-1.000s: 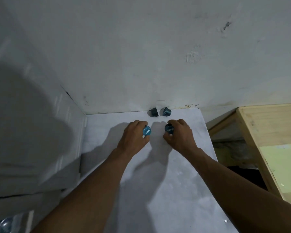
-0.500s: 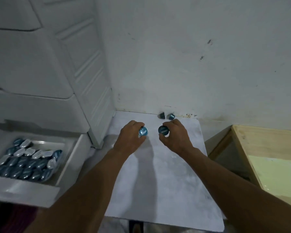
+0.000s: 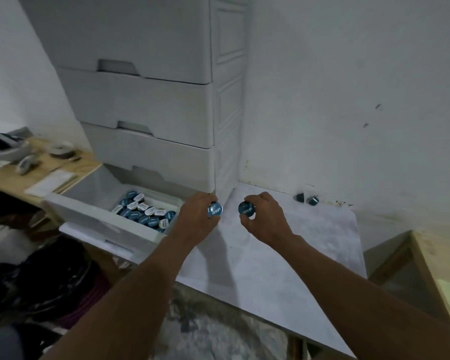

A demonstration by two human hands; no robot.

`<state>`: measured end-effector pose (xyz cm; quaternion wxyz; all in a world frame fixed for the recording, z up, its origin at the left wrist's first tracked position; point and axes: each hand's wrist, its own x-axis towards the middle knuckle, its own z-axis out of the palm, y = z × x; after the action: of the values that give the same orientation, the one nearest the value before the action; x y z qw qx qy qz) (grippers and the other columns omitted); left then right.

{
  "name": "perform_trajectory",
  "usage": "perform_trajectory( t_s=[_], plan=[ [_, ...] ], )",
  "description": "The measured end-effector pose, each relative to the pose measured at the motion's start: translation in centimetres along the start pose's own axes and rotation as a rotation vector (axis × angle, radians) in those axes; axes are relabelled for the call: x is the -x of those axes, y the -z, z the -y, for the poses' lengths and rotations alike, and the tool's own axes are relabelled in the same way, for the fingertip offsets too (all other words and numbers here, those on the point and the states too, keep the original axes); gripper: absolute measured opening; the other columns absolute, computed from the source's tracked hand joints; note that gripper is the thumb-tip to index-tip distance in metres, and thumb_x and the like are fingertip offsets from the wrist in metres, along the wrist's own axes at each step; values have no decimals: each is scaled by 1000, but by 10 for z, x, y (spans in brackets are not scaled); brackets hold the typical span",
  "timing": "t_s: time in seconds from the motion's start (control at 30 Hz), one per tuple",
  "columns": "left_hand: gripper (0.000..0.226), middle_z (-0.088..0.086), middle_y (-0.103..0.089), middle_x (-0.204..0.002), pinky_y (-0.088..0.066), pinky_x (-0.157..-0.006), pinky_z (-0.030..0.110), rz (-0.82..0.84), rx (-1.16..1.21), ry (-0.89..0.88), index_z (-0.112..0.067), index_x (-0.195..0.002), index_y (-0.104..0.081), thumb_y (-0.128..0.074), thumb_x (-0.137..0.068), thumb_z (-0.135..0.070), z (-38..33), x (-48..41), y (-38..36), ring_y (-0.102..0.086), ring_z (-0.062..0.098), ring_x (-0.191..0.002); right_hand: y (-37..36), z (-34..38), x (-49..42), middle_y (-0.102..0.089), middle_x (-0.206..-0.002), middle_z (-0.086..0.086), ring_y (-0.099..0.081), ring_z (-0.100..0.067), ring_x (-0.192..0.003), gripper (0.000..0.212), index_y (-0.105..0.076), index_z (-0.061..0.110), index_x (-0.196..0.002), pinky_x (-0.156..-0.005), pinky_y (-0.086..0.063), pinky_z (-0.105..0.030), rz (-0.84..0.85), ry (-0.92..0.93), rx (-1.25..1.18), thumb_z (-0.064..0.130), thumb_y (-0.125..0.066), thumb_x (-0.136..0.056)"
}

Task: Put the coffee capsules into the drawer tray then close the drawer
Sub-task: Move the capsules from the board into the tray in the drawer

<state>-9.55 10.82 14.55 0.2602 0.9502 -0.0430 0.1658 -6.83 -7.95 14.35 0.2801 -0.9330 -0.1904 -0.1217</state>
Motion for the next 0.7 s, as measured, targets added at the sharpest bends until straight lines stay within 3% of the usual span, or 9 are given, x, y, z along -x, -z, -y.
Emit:
perform_trajectory(
  t_s=[0.23, 0.5, 0.7],
  plan=[
    [34, 13, -62, -101, -35, -75, 25, -48, -18, 16, -6, -104, -64, -70, -70, -7, 66, 12, 58, -57, 28, -92, -46, 74, -30, -62, -101, -10, -54, -23, -97, 35, -63, 11, -111, -75, -38, -22, 9, 57, -25, 18, -67, -77],
    [35, 7, -64, -102, -30, -74, 16, -15, -82, 16, -10, -105, -64, -72, -72, -11, 161, 5, 115, -56, 21, -91, -117, 152, -54, -62, -104, -13, -56, -26, -97, 34, -64, 8, -108, -80, -42, -28, -20, 6, -39, 17, -68, -76],
    [36, 9, -60, -107, -38, -78, 23, 42, -76, 14, -11, -110, -61, -72, -76, -13, 214, -8, 128, -55, 22, -93, -152, 181, -67, -60, -108, -16, -55, -30, -99, 38, -62, 4, -113, -83, -43, -30, -19, -76, -26, 13, -69, -77]
  ],
)
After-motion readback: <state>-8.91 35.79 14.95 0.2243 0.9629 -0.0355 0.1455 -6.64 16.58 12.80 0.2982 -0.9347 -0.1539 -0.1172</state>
